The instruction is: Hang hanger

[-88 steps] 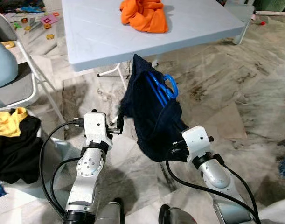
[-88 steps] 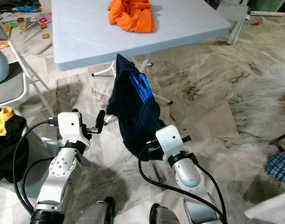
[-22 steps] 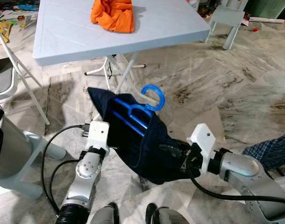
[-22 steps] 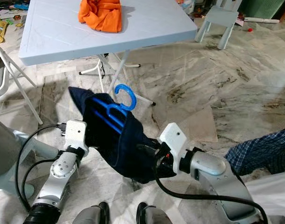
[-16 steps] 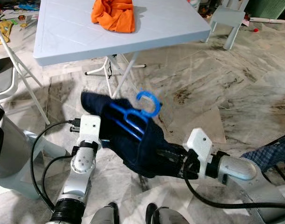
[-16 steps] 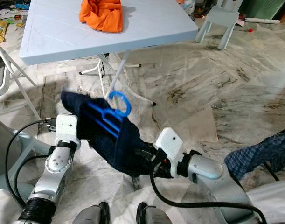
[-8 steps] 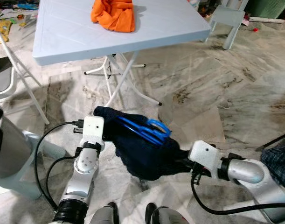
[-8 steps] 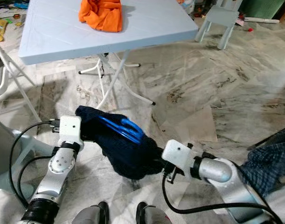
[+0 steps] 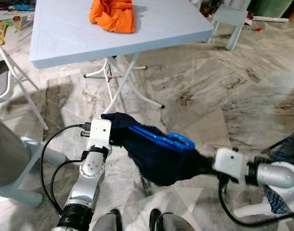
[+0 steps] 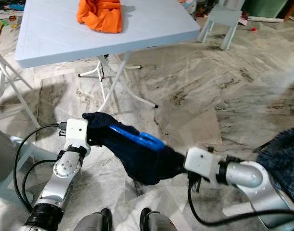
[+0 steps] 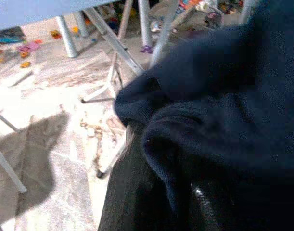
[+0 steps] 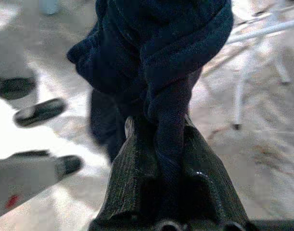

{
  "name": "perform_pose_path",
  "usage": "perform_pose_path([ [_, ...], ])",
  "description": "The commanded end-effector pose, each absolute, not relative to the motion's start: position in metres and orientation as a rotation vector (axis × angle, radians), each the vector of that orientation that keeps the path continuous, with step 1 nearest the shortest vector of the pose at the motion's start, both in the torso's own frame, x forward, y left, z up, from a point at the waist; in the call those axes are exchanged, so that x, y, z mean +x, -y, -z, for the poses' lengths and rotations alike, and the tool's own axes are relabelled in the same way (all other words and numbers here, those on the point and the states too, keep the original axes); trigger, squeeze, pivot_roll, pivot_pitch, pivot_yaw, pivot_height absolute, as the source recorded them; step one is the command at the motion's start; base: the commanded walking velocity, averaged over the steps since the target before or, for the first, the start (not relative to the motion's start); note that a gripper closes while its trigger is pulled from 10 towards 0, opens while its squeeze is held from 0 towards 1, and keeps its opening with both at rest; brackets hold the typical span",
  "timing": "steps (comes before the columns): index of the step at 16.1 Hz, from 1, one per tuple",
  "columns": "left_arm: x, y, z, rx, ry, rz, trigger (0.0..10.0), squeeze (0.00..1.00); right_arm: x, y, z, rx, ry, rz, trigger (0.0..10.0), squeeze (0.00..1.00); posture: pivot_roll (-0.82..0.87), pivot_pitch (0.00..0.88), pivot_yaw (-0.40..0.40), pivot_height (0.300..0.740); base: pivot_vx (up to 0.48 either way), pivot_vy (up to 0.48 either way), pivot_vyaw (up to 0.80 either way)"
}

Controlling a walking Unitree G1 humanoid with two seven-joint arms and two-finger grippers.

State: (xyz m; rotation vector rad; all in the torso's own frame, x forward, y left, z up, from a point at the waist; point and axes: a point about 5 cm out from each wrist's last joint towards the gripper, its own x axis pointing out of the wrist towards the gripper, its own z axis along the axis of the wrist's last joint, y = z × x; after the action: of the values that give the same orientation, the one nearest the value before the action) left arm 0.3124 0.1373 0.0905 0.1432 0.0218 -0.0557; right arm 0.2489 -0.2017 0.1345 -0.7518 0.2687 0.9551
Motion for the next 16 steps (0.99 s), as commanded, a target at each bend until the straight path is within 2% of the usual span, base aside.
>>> perform_pose_path([
  [1,0.313,-0.153,-0.088,0.139,-0.049,-0.005,0.0,0.00,0.254,0.215,-0.135,-0.783,-0.289,-0.862,10.0,0.00,-0.12,0.231,-0.042,0.740,0.000,0.000,0.00],
  [3,0.308,-0.131,-0.081,0.131,-0.088,0.107,0.0,0.00,0.267,0.195,-0.132,-0.820,-0.219,-0.760,10.0,0.00,-0.12,0.231,-0.043,0.740,0.000,0.000,0.00],
  [4,0.307,-0.125,-0.080,0.131,-0.092,0.140,0.0,0.00,0.265,0.186,-0.128,-0.834,-0.209,-0.782,10.0,0.00,-0.12,0.231,-0.044,0.740,0.000,0.000,0.00],
  [8,0.307,-0.119,-0.086,0.104,-0.077,0.180,0.0,0.00,0.260,0.177,-0.109,-0.928,-0.239,-0.821,10.0,0.00,-0.12,0.227,-0.046,0.740,0.000,0.000,0.00],
  [11,0.317,-0.133,-0.105,0.082,-0.008,0.114,0.3,0.00,0.253,0.197,-0.097,-1.035,-0.308,-0.848,10.0,0.00,-0.12,0.226,-0.046,0.740,0.000,0.000,0.00],
  [16,0.323,-0.147,-0.117,0.063,0.039,0.062,0.9,0.00,0.252,0.231,-0.093,-1.091,-0.401,-0.803,10.0,0.00,-0.12,0.227,-0.041,0.740,0.000,0.000,0.00],
])
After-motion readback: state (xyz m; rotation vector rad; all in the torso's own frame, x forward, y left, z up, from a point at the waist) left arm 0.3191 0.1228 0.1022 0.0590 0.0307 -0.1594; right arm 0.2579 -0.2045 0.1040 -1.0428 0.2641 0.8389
